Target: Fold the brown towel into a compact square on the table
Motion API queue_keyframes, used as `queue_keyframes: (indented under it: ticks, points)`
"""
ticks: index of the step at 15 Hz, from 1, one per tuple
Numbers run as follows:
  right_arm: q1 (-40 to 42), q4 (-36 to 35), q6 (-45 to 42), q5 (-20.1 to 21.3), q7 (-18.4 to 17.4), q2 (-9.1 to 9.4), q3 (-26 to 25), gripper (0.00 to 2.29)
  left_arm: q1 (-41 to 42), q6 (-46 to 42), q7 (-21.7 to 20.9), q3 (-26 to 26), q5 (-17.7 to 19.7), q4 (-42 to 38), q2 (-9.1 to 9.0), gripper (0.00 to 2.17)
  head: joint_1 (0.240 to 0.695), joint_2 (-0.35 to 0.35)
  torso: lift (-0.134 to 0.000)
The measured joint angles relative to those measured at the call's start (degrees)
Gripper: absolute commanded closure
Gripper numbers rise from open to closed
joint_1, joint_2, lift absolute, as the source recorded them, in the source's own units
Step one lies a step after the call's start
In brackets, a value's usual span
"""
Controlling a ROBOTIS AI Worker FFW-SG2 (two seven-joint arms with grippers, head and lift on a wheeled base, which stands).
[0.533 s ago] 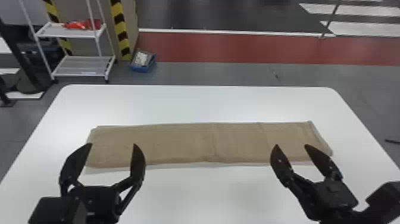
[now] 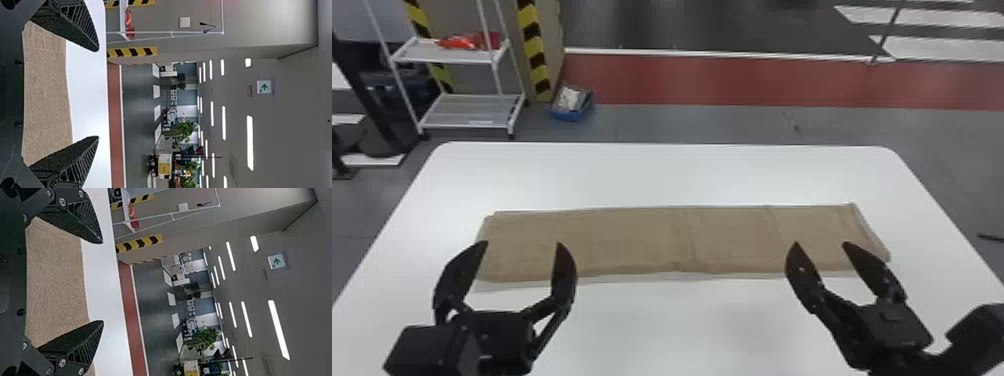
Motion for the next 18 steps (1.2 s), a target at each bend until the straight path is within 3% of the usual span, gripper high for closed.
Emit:
queue_keyframes:
  ticks: [8, 13, 18]
  points:
    - [-0.96, 0.21, 2.2, 0.55, -0.49, -0.09, 0.45, 0.17, -2.43, -0.13, 0.05, 1.13, 1.23, 3.86, -0.34, 0.08, 0.695, -0.042, -0.119]
    - [-9.63, 7.29, 5.89, 2.95, -0.34, -1.21, 3.84, 0.17, -10.36, 0.86, -3.57, 3.07, 3.19, 9.79, -0.2, 0.08, 0.695, 0.007, -0.118]
    - [-12.95, 10.62, 5.45, 4.86, -0.69, -1.45, 6.51, 0.17, -20.16, 15.03, -7.9, 8.27, 6.35, 15.37, -0.24, 0.08, 0.695, 0.083, -0.118]
